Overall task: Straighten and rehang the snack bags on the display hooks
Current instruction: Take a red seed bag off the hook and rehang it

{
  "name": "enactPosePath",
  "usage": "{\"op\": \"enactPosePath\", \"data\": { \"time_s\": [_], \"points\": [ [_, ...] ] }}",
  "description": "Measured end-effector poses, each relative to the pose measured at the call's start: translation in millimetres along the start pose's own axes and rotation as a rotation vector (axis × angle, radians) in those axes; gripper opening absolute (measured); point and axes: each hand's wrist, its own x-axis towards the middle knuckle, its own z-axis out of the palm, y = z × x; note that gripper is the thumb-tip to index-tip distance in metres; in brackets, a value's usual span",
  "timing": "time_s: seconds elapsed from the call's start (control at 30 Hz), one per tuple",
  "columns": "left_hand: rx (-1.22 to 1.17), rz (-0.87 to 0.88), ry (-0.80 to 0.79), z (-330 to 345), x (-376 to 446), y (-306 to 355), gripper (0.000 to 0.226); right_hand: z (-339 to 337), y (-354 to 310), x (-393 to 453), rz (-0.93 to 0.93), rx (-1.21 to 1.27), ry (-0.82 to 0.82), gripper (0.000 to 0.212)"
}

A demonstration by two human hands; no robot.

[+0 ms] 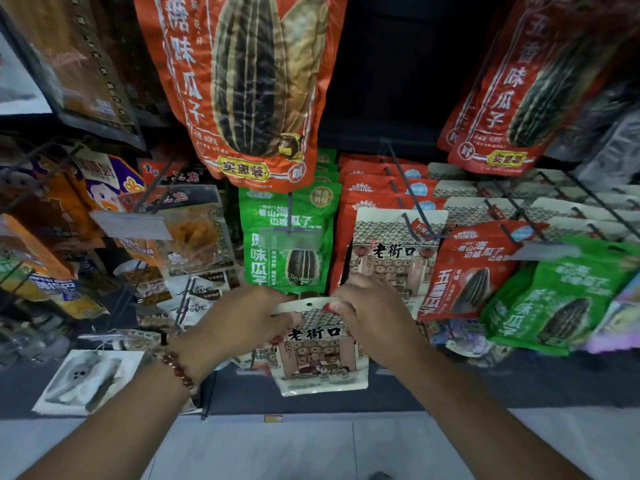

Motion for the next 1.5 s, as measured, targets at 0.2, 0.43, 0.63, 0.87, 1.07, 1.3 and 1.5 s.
{"op": "enactPosePath", "data": {
  "time_s": [0.2, 0.43, 0.63, 0.87, 1.07, 1.3, 1.5],
  "points": [
    [0.192, 0.153, 0.012, 30, 19, 47, 0.036, -15, 37, -31, 0.062, 0.014, 0.062, 0.009],
    [0.239, 0.313, 0.064, 53, 55, 114, 0.03, -47, 100, -72, 0.17, 0.048, 0.107, 0.012],
    [0.278, 0.329, 0.112, 78, 87, 171, 0.03, -87, 167, -98, 0.216, 0.096, 0.162, 0.023],
    [0.255, 0.24, 0.12, 102, 112, 227, 0.029, -116, 247, -123, 0.309, 0.091, 0.214, 0.024],
    [0.262, 0.147, 0.165, 115, 124, 254, 0.033, -141, 283, -85, 0.191, -0.021, 0.278, 0.042],
    [0.282, 0.04, 0.189, 114, 115, 262, 0.035, -149, 302, -43, 0.061, -0.172, 0.026, 0.074],
    [0.35, 0.016, 0.198, 117, 113, 262, 0.03, -159, 304, -16, 0.066, -0.168, 0.045, 0.048]
  ]
}}
